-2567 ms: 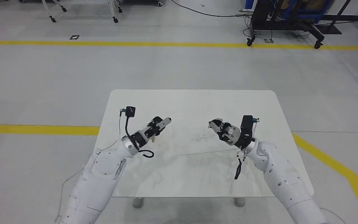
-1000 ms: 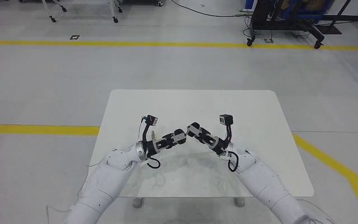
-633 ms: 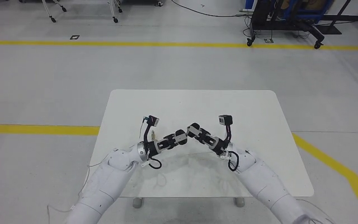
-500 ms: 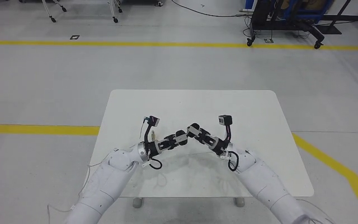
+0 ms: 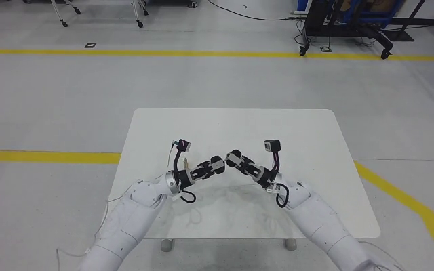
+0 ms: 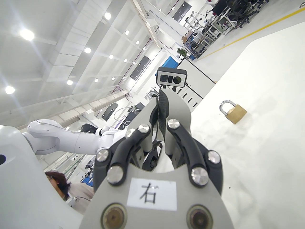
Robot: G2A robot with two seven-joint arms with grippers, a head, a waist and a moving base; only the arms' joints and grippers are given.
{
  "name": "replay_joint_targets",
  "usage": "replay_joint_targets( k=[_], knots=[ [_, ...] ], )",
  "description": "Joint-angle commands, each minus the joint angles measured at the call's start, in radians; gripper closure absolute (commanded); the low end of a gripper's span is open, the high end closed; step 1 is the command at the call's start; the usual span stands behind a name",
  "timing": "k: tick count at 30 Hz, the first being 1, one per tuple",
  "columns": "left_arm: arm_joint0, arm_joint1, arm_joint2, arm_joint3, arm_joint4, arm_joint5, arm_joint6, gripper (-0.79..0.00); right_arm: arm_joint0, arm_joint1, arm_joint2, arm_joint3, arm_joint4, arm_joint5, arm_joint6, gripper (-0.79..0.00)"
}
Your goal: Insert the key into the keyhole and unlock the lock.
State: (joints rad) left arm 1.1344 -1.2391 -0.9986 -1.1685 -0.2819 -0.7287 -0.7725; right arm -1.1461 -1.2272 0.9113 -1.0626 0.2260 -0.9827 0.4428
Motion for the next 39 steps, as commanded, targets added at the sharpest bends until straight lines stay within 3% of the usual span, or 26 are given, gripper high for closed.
replay_joint_targets(
  k=[1, 5, 6, 7, 8, 17, 26, 33, 39],
  knots=[
    [0.001, 0.002, -0.007, 0.001, 0.003, 0.002, 0.01, 0.0, -0.001, 0.0, 0.002, 0.0, 0.0, -0.001, 0.002, 0.0],
    [0.006, 0.003, -0.014, -0.004, 0.0, 0.003, 0.014, 0.0, -0.003, -0.002, 0.005, -0.001, 0.002, 0.0, 0.006, 0.0],
    [0.007, 0.004, -0.014, -0.005, -0.001, 0.003, 0.014, -0.259, -0.003, -0.002, 0.006, -0.001, 0.003, 0.0, 0.007, 0.0],
    [0.008, 0.004, -0.014, -0.006, -0.003, 0.005, 0.013, -0.582, -0.004, -0.002, 0.007, -0.001, 0.004, -0.001, 0.008, 0.0],
    [0.009, 0.003, -0.013, -0.007, -0.007, 0.008, 0.012, -0.785, -0.005, -0.003, 0.006, -0.001, 0.009, 0.0, 0.009, 0.0],
    [0.01, 0.003, -0.012, -0.009, -0.024, 0.0, 0.006, -0.779, -0.002, -0.008, 0.003, 0.007, 0.028, 0.003, 0.032, 0.0],
    [0.012, 0.003, -0.013, -0.012, -0.01, -0.012, 0.017, -0.388, -0.001, -0.014, -0.001, 0.014, 0.039, 0.003, 0.049, 0.0],
    [0.016, 0.003, -0.011, -0.021, 0.021, -0.013, 0.036, -0.305, 0.003, -0.014, 0.006, 0.019, 0.038, 0.008, 0.062, 0.0],
    [0.015, 0.002, -0.006, -0.022, 0.03, -0.008, 0.039, -0.185, 0.001, -0.015, 0.011, 0.014, 0.038, 0.012, 0.071, 0.0]
  ],
)
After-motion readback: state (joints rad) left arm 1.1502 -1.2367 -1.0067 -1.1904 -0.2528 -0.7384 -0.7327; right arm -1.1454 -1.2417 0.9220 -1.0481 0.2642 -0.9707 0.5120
